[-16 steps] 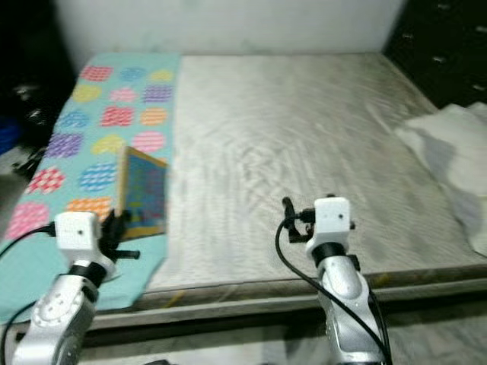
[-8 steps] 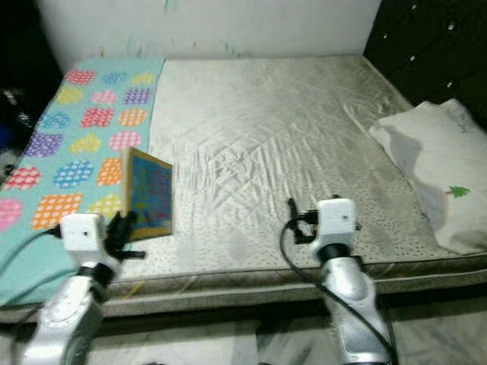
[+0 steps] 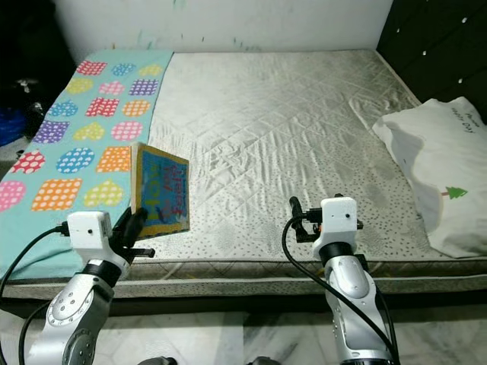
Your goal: Clean up the room
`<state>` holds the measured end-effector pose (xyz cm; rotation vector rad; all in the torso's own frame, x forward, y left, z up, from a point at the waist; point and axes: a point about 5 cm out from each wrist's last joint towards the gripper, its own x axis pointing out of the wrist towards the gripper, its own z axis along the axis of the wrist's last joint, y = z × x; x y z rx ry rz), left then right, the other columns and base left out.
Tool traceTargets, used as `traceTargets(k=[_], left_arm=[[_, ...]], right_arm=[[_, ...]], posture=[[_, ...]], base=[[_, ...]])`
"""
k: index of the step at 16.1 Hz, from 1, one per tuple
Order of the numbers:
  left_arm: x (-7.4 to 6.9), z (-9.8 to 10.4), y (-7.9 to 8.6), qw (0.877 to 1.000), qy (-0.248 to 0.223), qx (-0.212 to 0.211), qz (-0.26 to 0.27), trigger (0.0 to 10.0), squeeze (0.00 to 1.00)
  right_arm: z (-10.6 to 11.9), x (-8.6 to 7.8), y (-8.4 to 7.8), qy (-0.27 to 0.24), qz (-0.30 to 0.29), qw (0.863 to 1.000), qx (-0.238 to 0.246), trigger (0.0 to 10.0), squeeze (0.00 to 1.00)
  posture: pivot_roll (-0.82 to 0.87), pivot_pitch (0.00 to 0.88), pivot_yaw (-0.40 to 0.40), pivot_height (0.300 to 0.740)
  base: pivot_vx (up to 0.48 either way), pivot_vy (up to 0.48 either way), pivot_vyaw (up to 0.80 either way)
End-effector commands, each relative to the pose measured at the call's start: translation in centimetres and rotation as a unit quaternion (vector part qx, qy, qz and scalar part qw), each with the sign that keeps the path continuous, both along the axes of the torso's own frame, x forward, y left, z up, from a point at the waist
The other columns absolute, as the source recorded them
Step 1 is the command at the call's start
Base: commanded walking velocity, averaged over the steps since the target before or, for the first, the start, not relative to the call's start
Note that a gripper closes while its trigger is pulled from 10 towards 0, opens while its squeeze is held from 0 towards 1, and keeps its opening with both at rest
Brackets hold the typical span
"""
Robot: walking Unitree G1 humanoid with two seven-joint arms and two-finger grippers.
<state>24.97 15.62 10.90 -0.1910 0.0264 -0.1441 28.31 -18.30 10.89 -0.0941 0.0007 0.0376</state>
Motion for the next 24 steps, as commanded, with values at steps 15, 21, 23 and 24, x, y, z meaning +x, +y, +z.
traceTargets(k=[15,21,23,24], left_arm=[[0.57,1.26,0.16,0.999,-0.031,-0.002,-0.014,10.0,0.0],[0.75,1.02,0.13,1.0,-0.019,0.009,-0.003,10.0,0.0],[0.79,0.93,-0.02,1.0,-0.016,0.012,-0.003,10.0,0.0],[0.79,0.93,-0.05,1.0,-0.016,0.01,-0.004,10.0,0.0]], right_arm=[[0.3,0.39,0.14,-0.013,-0.005,1.0,0.002,10.0,0.0],[0.31,0.48,-0.16,-0.015,-0.01,1.0,0.0,10.0,0.0],[0.29,0.52,-0.32,-0.015,-0.012,1.0,-0.002,10.0,0.0],[0.29,0.53,-0.37,-0.016,-0.013,1.0,-0.003,10.0,0.0]], posture=[[-0.02,0.108,0.005,0.74],[-0.01,0.107,0.009,0.74],[-0.01,0.107,0.01,0.74],[-0.01,0.107,0.01,0.74]], base=[[0.186,0.0,-0.23],[0.048,0.0,-0.07],[0.0,0.0,0.0],[0.0,0.0,0.0]])
